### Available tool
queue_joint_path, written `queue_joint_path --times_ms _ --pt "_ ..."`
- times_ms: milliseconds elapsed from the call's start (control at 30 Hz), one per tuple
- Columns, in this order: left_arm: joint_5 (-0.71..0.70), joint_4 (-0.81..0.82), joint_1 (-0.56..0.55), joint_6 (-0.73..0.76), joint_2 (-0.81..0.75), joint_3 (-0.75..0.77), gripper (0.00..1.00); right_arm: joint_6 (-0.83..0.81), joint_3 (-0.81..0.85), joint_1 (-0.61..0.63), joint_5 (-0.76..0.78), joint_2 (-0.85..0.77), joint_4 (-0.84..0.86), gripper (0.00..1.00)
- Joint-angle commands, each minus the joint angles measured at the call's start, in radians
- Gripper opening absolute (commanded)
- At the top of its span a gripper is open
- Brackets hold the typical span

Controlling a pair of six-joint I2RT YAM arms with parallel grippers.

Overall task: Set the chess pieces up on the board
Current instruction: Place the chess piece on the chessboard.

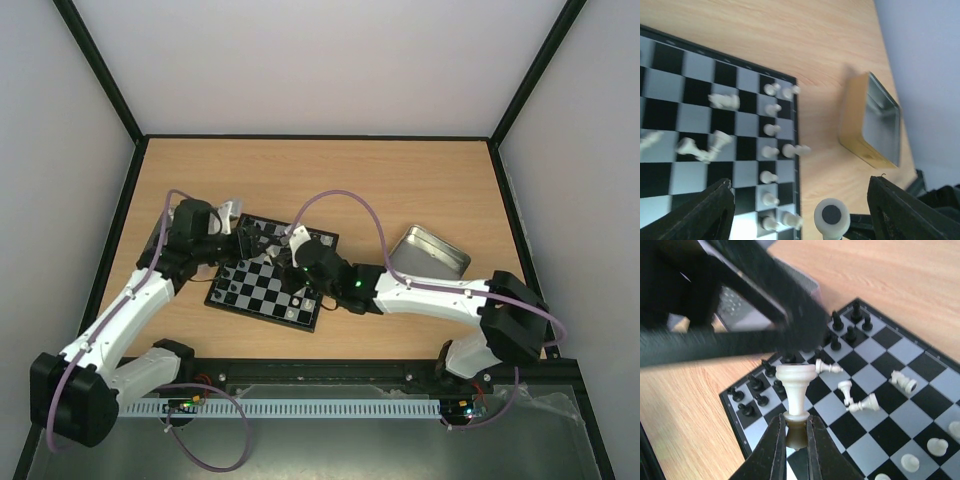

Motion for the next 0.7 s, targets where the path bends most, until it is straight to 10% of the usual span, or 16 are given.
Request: queue_joint_path --times_ms 0,533,667 --pt "0.258 0.077 0.004 -0.034 0.033 -0.019 0.73 -0.049 -0.025 0.006 0.036 -0.065 0.099 0.07" --pt "0.282 0.109 0.003 -0.098 0.061 -0.045 0.18 -0.015 -0.037 0.006 0.061 -0.092 0.097 0.08" --pt "0.288 0.138 0.002 -0.182 0.049 -0.061 0.16 0.054 -0.037 0.006 0.056 -0.106 0.083 0.26"
